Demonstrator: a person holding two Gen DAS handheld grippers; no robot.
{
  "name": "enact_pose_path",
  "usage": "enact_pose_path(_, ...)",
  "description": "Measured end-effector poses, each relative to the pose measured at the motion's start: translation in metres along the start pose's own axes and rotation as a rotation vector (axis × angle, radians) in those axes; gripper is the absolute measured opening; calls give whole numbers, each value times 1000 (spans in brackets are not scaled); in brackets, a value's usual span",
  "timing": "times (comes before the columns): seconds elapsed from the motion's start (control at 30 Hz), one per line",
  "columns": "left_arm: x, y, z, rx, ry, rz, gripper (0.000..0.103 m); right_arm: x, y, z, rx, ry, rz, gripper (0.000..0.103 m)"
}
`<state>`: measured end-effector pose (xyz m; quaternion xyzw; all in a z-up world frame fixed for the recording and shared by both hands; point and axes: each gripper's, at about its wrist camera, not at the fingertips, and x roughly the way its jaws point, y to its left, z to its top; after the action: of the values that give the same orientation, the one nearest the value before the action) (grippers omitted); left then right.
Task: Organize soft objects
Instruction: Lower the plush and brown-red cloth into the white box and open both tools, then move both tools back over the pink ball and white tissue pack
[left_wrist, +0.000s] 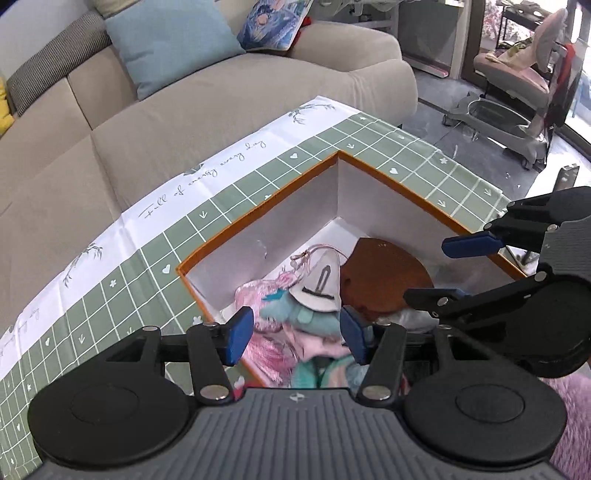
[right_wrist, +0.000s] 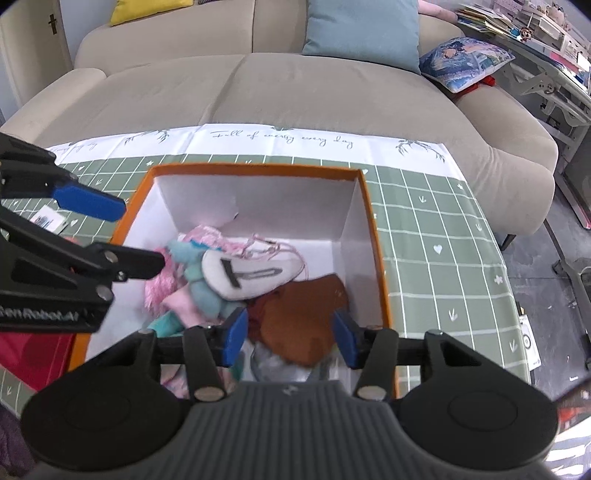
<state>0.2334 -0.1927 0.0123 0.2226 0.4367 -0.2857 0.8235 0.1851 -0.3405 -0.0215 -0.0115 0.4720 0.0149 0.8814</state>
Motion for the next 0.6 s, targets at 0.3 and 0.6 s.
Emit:
enact_pose_path(0.3, -38, -17, -34, 43, -45, 1, 63, -40, 19, -34, 17, -7, 16, 62)
enact_pose_path(0.6, -80, -29, -77, 26, -114, -1, 64, -78, 42, -68, 28, -23, 30, 63)
